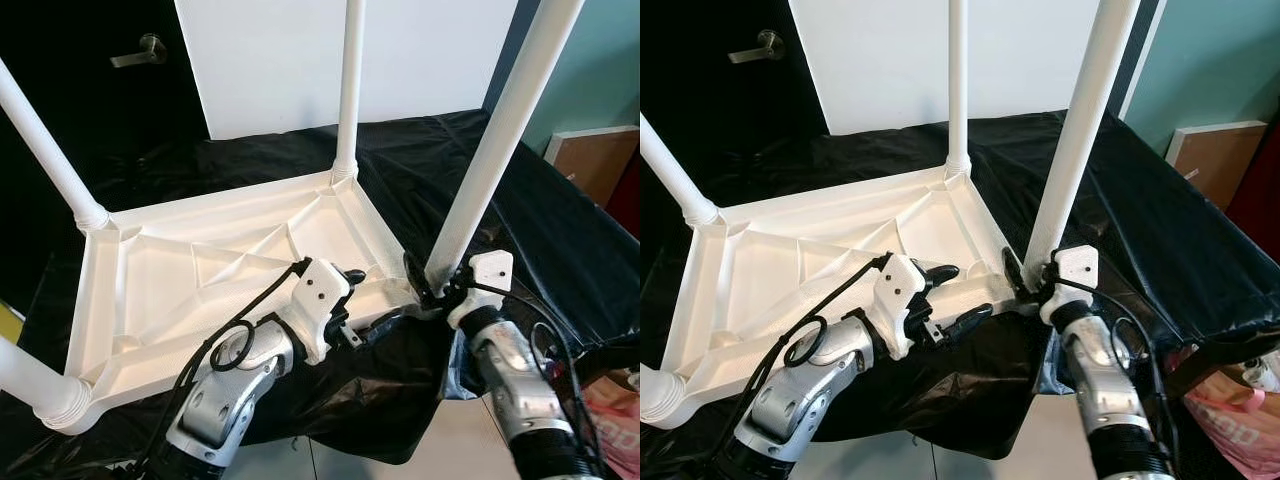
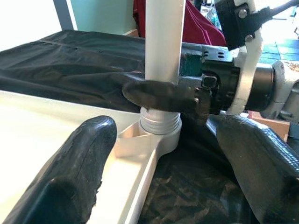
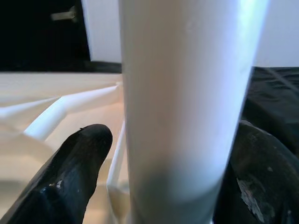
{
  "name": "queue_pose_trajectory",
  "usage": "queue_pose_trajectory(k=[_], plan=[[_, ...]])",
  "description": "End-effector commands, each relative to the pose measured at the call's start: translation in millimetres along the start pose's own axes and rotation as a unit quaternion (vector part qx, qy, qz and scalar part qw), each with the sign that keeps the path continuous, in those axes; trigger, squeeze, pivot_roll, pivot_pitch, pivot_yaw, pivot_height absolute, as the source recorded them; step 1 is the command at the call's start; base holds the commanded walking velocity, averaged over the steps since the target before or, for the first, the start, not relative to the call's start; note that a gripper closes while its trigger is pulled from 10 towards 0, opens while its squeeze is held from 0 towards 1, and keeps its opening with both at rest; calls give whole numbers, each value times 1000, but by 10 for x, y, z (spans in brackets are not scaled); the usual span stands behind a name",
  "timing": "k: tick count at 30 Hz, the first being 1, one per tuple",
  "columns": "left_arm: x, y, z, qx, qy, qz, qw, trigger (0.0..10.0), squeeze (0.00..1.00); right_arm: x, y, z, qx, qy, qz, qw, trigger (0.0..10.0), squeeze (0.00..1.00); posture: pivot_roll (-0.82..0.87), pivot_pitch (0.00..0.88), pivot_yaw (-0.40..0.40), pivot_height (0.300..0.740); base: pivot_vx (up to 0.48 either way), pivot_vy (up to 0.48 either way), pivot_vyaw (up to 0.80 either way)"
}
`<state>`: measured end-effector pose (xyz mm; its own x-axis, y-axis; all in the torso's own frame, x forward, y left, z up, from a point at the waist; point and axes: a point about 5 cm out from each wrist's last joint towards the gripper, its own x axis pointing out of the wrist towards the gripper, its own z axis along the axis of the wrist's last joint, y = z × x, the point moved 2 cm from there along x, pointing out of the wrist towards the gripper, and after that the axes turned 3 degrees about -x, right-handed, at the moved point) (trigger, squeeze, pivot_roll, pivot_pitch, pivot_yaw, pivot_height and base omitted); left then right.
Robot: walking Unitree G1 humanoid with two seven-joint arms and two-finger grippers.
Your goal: Building children table
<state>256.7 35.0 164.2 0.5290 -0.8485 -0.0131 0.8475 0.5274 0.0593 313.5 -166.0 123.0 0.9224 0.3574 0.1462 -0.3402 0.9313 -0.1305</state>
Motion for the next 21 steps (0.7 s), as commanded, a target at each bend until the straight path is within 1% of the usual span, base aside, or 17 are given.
queue_pose_trajectory(k=[1, 4, 8, 9, 16, 20, 21], plan=[[-21, 32, -11, 6, 8, 15, 1000, 10000, 0, 13, 28, -52, -5, 16, 30, 999, 10000, 0, -140, 43, 9, 740, 0, 0, 0], [-13, 43, 4, 7, 9, 15, 1000, 10000, 0, 63, 31, -94, -7, 30, 63, 998, 10000, 0, -139, 43, 16, 740, 0, 0, 0], [-11, 38, 16, 6, 9, 12, 1000, 10000, 0, 92, 43, -111, -7, 34, 78, 996, 10000, 0, -137, 40, 17, 740, 0, 0, 0], [-20, 34, 9, 6, 10, 9, 1000, 10000, 0, 139, 48, -115, -10, 34, 83, 996, 0, 0, -136, 39, 13, 740, 0, 0, 0], [-17, 47, 8, 7, 11, 11, 1000, 10000, 0, 160, 56, -106, -9, 32, 90, 995, 0, 0, -132, 42, 10, 740, 0, 0, 0], [-22, 43, 9, 6, 10, 18, 1000, 10000, 0, 141, 61, -132, -13, 38, 100, 994, 0, 0, -114, 41, -11, 740, 0, 0, 0], [-29, 37, 0, 5, 11, 22, 1000, 10000, 0, 128, 53, -151, -6, 42, 92, 995, 353, 0, -107, 35, -21, 740, 0, 0, 0]])
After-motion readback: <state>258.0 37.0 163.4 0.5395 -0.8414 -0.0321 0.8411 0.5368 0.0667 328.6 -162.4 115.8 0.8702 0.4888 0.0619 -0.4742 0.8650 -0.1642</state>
